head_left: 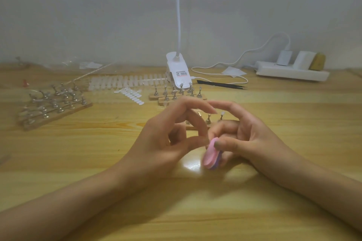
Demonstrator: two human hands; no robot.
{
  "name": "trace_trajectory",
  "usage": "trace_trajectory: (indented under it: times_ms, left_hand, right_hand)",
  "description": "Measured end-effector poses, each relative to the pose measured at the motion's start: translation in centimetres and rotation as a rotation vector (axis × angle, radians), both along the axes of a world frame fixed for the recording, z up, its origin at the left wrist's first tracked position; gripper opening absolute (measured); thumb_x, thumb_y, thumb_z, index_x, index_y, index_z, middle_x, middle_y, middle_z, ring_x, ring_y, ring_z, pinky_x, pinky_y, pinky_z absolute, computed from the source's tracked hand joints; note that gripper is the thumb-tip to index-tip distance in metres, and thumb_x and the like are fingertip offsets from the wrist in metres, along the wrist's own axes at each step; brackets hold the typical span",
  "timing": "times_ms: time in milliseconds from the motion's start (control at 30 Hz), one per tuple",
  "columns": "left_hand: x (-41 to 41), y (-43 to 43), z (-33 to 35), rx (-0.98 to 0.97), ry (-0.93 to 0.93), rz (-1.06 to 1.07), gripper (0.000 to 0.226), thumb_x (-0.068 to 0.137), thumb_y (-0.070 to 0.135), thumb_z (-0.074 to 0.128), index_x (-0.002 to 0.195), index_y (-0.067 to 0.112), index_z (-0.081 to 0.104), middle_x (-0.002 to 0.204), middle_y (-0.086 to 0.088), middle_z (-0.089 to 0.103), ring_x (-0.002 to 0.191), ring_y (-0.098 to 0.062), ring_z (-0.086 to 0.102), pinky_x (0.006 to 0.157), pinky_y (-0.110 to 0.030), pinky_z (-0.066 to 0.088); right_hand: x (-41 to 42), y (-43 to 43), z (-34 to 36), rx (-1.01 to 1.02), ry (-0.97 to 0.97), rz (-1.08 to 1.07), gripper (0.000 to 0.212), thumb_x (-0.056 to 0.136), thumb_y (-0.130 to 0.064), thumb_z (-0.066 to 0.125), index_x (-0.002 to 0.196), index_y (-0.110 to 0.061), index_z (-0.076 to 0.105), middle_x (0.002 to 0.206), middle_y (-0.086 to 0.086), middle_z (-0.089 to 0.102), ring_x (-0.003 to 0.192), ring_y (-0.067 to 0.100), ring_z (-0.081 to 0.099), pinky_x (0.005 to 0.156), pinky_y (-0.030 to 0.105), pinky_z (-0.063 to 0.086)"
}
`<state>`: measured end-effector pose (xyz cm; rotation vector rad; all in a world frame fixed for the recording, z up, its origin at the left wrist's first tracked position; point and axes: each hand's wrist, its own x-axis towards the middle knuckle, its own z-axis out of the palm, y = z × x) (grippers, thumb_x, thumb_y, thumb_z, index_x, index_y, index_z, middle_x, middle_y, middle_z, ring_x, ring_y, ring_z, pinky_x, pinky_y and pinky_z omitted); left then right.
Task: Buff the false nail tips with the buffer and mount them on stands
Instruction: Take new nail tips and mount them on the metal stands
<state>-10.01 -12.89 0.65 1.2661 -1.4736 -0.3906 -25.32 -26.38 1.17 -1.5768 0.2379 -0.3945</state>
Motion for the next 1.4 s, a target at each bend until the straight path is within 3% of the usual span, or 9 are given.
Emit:
trace_trajectory:
  times_ms: [167, 367, 567, 733, 933, 1067, 1233, 1333, 1400]
  left_hand:
    - [0.1, -0.1, 0.0, 0.02, 0.017, -0.011, 0.033, 0.089, 0.011, 0.071, 0.115, 0.026, 0.057, 0.085, 0.006, 0.066, 0.048, -0.017, 0.035, 0.048, -0.036, 0.037]
    - [-0.1, 0.1, 0.3, 0.044, -0.066, -0.008, 0.039, 0.088, 0.013, 0.069, 0.118, 0.033, 0.056, 0.086, 0.008, 0.065, 0.049, -0.016, 0.038, 0.049, -0.042, 0.041]
    - [0.7, 0.2, 0.8, 0.108, 0.195, 0.015, 0.042, 0.082, 0.025, 0.075, 0.119, 0.037, 0.057, 0.081, 0.007, 0.068, 0.064, -0.027, 0.045, 0.06, -0.022, 0.043]
    - [1.1, 0.6, 1.1, 0.183, 0.415, -0.088, 0.049, 0.074, 0.033, 0.079, 0.119, 0.038, 0.06, 0.076, 0.005, 0.067, 0.062, -0.007, 0.05, 0.05, -0.014, 0.038]
    - [1.5, 0.9, 1.5, 0.198, 0.482, -0.113, 0.055, 0.071, 0.03, 0.082, 0.121, 0.036, 0.06, 0.074, 0.003, 0.068, 0.055, -0.002, 0.051, 0.046, -0.013, 0.035]
    - [1.3, 0.9, 1.5, 0.226, 0.448, -0.137, 0.056, 0.072, 0.03, 0.082, 0.122, 0.04, 0.058, 0.076, 0.003, 0.069, 0.06, -0.005, 0.054, 0.048, -0.014, 0.037]
    - [1.1, 0.7, 1.1, 0.26, 0.453, -0.187, 0.059, 0.079, 0.02, 0.08, 0.128, 0.039, 0.054, 0.081, 0.006, 0.069, 0.084, -0.022, 0.06, 0.081, -0.027, 0.046]
    - [1.4, 0.6, 1.4, 0.227, 0.519, -0.196, 0.061, 0.078, 0.016, 0.077, 0.131, 0.031, 0.052, 0.079, 0.005, 0.071, 0.075, -0.008, 0.068, 0.064, -0.009, 0.047]
    - [1.7, 0.4, 1.4, 0.217, 0.534, -0.147, 0.059, 0.075, 0.02, 0.078, 0.128, 0.033, 0.054, 0.079, 0.004, 0.071, 0.065, -0.002, 0.063, 0.05, -0.008, 0.04]
  right_hand:
    - [0.0, -0.2, 0.2, 0.084, -0.042, -0.142, 0.064, 0.072, -0.024, 0.083, 0.131, -0.024, 0.057, 0.084, 0.016, 0.07, 0.068, 0.025, 0.071, 0.055, 0.026, 0.056]
    - [0.0, -0.2, -0.1, 0.043, -0.05, -0.113, 0.047, 0.077, -0.021, 0.083, 0.12, -0.024, 0.065, 0.083, 0.016, 0.071, 0.07, 0.028, 0.071, 0.058, 0.032, 0.058]
    - [-0.9, -2.1, 1.1, -0.102, -0.217, -0.273, 0.035, 0.083, -0.025, 0.076, 0.116, -0.021, 0.066, 0.091, 0.007, 0.072, 0.086, 0.027, 0.075, 0.065, 0.023, 0.057]
    - [-1.8, -5.7, 1.4, -0.269, 0.059, -0.405, 0.033, 0.073, -0.025, 0.076, 0.105, -0.017, 0.07, 0.088, 0.0, 0.07, 0.087, 0.025, 0.076, 0.069, 0.022, 0.059]
    - [-2.6, -6.8, 2.6, -0.804, 0.455, -0.372, 0.032, 0.065, -0.055, 0.079, 0.094, -0.044, 0.07, 0.089, -0.021, 0.07, 0.095, -0.001, 0.057, 0.076, 0.017, 0.04]
    - [-2.1, -2.3, 5.3, -1.04, 0.045, -0.241, 0.031, 0.08, -0.054, 0.073, 0.108, -0.043, 0.066, 0.104, -0.019, 0.066, 0.093, 0.008, 0.057, 0.07, 0.012, 0.039]
    - [-0.8, 2.8, 5.0, -1.215, -0.066, -0.135, 0.018, 0.074, -0.037, 0.077, 0.088, -0.026, 0.073, 0.075, -0.023, 0.063, 0.077, -0.003, 0.059, 0.078, 0.01, 0.041]
    - [-0.2, 2.9, 5.2, -1.243, -0.087, -0.199, 0.012, 0.076, -0.033, 0.076, 0.081, -0.022, 0.072, 0.074, -0.023, 0.059, 0.073, -0.003, 0.056, 0.072, 0.012, 0.042]
    - [0.6, 2.6, 5.1, -1.24, -0.113, -0.214, 0.012, 0.078, -0.03, 0.079, 0.081, -0.02, 0.073, 0.074, -0.02, 0.061, 0.071, 0.0, 0.057, 0.068, 0.018, 0.045]
